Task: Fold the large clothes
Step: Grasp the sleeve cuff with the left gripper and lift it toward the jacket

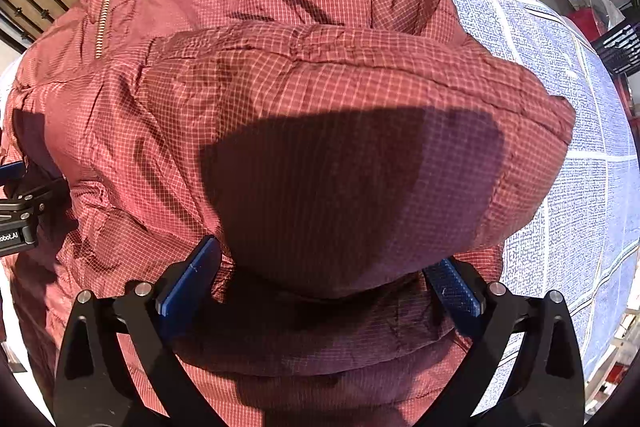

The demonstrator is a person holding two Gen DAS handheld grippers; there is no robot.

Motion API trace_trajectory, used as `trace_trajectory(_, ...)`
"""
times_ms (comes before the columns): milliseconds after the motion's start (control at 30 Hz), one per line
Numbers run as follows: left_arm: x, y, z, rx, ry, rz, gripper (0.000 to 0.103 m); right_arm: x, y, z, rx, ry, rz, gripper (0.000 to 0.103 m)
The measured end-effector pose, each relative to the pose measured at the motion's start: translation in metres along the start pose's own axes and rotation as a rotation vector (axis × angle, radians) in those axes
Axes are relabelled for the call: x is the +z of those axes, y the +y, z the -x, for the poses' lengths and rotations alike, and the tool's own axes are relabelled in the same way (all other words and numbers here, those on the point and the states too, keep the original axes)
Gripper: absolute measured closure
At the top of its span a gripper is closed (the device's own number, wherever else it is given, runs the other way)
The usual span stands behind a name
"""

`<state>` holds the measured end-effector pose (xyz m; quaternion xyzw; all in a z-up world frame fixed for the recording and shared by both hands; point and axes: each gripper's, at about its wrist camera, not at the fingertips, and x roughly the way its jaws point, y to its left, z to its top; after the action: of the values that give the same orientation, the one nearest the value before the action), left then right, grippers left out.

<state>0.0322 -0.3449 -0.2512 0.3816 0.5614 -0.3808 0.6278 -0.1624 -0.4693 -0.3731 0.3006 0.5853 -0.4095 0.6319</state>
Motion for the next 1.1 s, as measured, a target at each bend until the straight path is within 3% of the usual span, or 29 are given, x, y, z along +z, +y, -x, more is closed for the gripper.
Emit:
trace_trajectory(300, -0.016, 0.007, 0.011, -0.012, -0.014, -0.041, 0.006, 0.002, 0.014, -0.005, -0.037, -0.035, 0.0, 0.004)
trace_trajectory(433, -0.036, 0.014, 0.047, 0.027, -0.101, -0.057, 0.007, 0.0, 0.016, 0.004, -0.023, 0.029, -0.031, 0.005)
trace_trajectory(500, -0.051, 0.021, 0.065, 0.026, -0.145, -0.038, 0.007, 0.0, 0.014, 0.02, 0.001, 0.003, -0.069, 0.005)
trace_trajectory(600, -0.083, 0.041, 0.092, 0.011, -0.192, 0.029, 0.007, -0.011, 0.015, 0.044, 0.043, -0.055, -0.119, 0.005)
trace_trajectory(833, -0.164, 0.101, 0.138, 0.038, -0.245, 0.245, 0.007, -0.064, 0.038, 0.062, 0.135, -0.003, -0.133, 0.005)
trace_trajectory(933, -0.19, 0.149, 0.156, 0.064, -0.27, 0.351, 0.008, -0.087, 0.056, 0.061, 0.142, 0.025, -0.082, 0.005)
trace_trajectory(1100, -0.224, 0.225, 0.21, 0.082, -0.388, 0.563, 0.011, -0.114, 0.079, 0.069, 0.141, 0.035, -0.03, 0.005)
